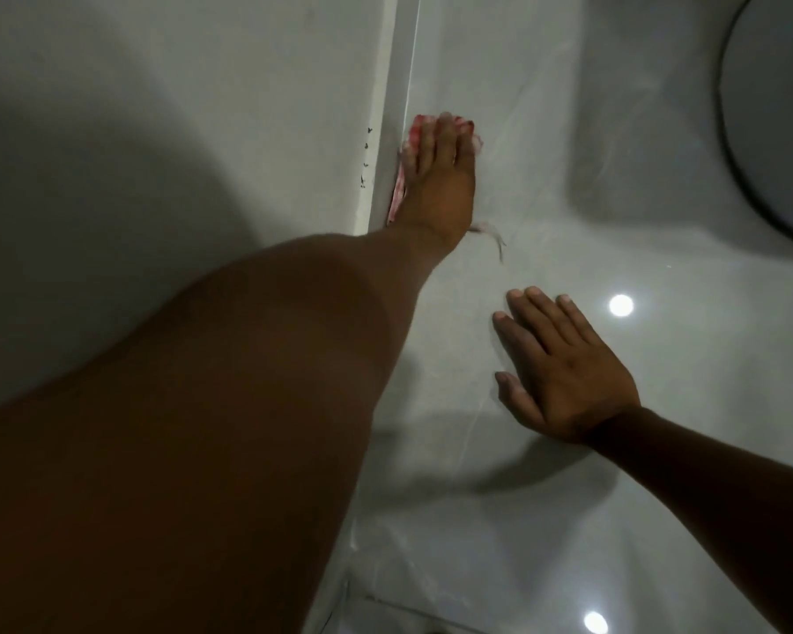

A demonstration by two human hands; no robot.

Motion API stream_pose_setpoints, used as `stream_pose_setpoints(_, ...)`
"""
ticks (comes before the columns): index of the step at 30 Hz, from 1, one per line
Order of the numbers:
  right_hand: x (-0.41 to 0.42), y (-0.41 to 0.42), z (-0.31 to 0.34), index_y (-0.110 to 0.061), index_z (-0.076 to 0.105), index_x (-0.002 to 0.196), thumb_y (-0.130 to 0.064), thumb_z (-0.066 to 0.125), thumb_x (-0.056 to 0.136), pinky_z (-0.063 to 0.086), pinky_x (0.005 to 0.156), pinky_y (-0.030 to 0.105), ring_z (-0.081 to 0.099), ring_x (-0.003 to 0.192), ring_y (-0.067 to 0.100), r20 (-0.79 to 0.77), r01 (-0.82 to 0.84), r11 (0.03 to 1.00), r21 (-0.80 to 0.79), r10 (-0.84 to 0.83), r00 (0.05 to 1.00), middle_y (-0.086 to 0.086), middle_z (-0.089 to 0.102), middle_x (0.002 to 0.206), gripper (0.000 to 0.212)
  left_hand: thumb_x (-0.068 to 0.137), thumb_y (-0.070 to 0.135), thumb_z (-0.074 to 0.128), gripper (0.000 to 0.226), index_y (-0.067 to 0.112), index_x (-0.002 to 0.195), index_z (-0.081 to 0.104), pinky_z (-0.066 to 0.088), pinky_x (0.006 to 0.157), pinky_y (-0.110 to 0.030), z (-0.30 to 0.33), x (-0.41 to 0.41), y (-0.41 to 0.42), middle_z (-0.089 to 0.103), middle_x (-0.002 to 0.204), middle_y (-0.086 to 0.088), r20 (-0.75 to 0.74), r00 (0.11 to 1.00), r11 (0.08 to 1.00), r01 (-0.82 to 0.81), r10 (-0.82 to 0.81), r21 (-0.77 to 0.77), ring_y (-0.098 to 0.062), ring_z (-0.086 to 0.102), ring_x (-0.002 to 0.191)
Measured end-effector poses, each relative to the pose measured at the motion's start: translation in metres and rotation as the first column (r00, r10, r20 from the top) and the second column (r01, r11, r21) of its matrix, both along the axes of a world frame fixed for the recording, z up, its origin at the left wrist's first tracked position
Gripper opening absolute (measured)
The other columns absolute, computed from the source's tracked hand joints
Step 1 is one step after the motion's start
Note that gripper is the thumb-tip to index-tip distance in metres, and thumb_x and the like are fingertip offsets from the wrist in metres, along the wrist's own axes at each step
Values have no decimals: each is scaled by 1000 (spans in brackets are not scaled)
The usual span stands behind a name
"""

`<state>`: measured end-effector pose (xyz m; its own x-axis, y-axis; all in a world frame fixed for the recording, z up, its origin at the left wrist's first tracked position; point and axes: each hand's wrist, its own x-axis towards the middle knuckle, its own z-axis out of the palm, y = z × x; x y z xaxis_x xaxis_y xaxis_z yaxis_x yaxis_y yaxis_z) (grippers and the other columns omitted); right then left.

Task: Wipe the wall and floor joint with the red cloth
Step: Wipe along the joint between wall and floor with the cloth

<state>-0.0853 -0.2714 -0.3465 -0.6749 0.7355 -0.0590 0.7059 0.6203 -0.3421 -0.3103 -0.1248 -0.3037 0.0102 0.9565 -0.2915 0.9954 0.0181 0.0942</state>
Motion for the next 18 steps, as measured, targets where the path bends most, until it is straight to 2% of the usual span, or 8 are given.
stream_pose_setpoints(2, -1, 0, 1, -10, 38, 155, -51, 48, 94, 13, 128, 48, 20, 155, 31, 4, -3, 1000, -2, 3, 1000, 18, 30, 164, 74, 89, 15, 68, 100, 6, 160, -2, -5, 126, -55, 0, -5, -8, -7, 168, -20, -27, 995, 995, 101, -101, -8, -42, -13, 154)
stream_pose_setpoints(5, 0, 1, 2, -10, 39, 154, -50, 50, 94, 13, 128, 48, 21, 155, 31, -11, 1, 1000, -6, -1, 1000, 18, 30, 164, 73, 92, 10, 61, 90, 7, 160, 3, -5, 126, -53, 0, -1, -6, -4, 168, -20, 18, 998, 998, -63, 63, 18, -43, -11, 154)
stream_pose_setpoints(7, -1, 1, 1, -11, 37, 155, -51, 48, 94, 11, 128, 46, 19, 155, 30, -5, -4, 1000, -14, 4, 1000, 17, 29, 164, 73, 91, 19, 68, 95, 7, 160, 4, -4, 126, -54, 1, 9, -16, -2, 168, -21, 15, 988, 988, -152, 151, 30, -44, -10, 154)
stream_pose_setpoints(10, -2, -1, 2, -10, 38, 154, -50, 48, 94, 13, 128, 48, 21, 155, 32, 2, -11, 1000, -6, 11, 1000, 18, 30, 164, 73, 86, 34, 73, 110, 5, 159, -3, -1, 126, -56, -3, 10, -79, -7, 167, -23, -32, 998, 998, -56, 56, -7, -44, -10, 153)
stream_pose_setpoints(13, 1, -1, 7, -8, 38, 154, -50, 49, 94, 14, 127, 49, 22, 154, 34, 3, -19, 1000, -16, 19, 1000, 20, 30, 163, 74, 91, 9, 42, 74, 3, 159, 15, 16, 124, -60, -5, 14, -182, 11, 166, -25, 59, 997, 995, -48, 43, 89, -45, 5, 154)
stream_pose_setpoints(15, 0, 0, 8, -8, 37, 154, -50, 48, 94, 11, 127, 49, 21, 154, 34, 16, -30, 999, -37, 31, 999, 21, 29, 164, 74, 82, -1, 34, 73, 3, 155, 31, 24, 121, -62, -9, 24, -242, 26, 163, -24, 103, 988, 982, -126, 112, 144, -44, 15, 152)
stream_pose_setpoints(17, 0, 1, 9, -8, 33, 156, -51, 44, 96, 7, 128, 47, 17, 155, 34, 39, -45, 997, -63, 47, 998, 20, 26, 165, 74, 81, -10, 38, 75, 6, 154, 36, 21, 123, -58, -9, 28, -275, 27, 163, -21, 91, 985, 976, -160, 148, 146, -40, 11, 153)
stream_pose_setpoints(18, 0, 3, 11, -8, 32, 156, -51, 42, 97, 6, 128, 47, 16, 156, 34, 40, -58, 996, -73, 61, 997, 20, 24, 166, 74, 81, -15, 40, 78, 8, 155, 33, 12, 125, -54, -4, 30, -278, 22, 165, -19, 106, 980, 977, -180, 168, 116, -35, 2, 153)
